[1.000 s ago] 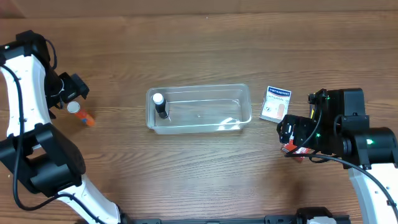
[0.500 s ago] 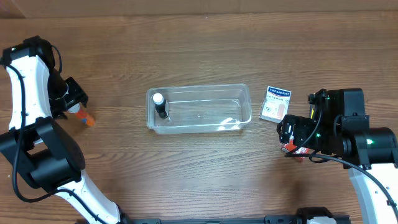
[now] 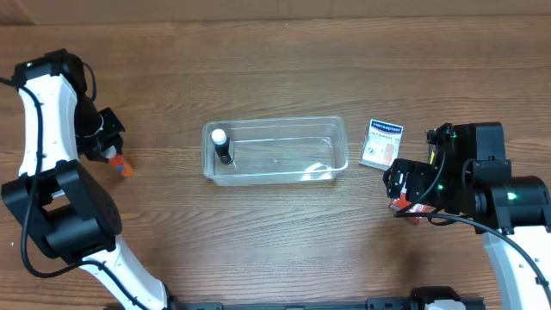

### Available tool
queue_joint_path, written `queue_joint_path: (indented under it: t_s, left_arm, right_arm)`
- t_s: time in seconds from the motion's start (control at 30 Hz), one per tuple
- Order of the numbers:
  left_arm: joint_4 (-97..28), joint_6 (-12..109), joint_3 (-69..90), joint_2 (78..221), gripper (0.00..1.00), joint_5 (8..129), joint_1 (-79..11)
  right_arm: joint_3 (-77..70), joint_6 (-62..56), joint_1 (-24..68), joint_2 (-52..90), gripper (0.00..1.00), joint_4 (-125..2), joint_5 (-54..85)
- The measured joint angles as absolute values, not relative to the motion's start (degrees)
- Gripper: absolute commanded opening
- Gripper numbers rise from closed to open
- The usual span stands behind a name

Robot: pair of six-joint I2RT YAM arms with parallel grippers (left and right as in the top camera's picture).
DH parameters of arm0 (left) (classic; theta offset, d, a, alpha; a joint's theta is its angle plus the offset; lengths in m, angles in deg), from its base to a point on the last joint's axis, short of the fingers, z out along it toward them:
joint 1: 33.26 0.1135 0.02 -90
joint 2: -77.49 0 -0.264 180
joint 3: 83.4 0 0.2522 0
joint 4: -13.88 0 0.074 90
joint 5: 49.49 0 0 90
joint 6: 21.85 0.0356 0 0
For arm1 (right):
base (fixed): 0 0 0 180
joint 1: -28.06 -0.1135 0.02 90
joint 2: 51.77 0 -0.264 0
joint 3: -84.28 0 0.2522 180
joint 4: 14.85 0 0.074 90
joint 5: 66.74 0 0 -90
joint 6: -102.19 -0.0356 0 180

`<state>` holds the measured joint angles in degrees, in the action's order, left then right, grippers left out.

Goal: Pack container
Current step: 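Move the left gripper to the orange bottle and grasp it, then place the orange bottle into the container's left end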

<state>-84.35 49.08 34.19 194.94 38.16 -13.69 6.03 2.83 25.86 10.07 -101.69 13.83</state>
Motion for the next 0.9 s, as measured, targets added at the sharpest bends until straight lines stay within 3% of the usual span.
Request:
queue_joint_path:
  t_s: [0.13,0.23,0.43,0.6,0.9]
  left_arm:
    - [-85.48,49.10,33.56,192.69,0.09,38.58,-14.39]
    - [-86.07,49.13,33.14,183.27,0.10,40.37,-17.91]
    - [-88.08,48.75,33.45,162.66,0.09,42.62,-36.07]
    - [-87.34,45.50,31.44,165.30,0.09,42.93,-46.54]
    - [-74.97,42.55,14.35,172.93,0.12,42.88,-49.29]
  right_arm:
    - [6.03,2.80,25.89,10.07,1.00,-101.67,13.81]
    - [6.03,2.80,25.86,10.07,1.00,-101.67,13.83]
    - [6.03,2.80,25.86,10.07,1.00,-101.65,13.81]
    - [6.03,2.80,25.86,10.07,1.00,-101.73,13.83]
    - [6.01,2.80,25.86,10.07,1.00,-101.76,13.83]
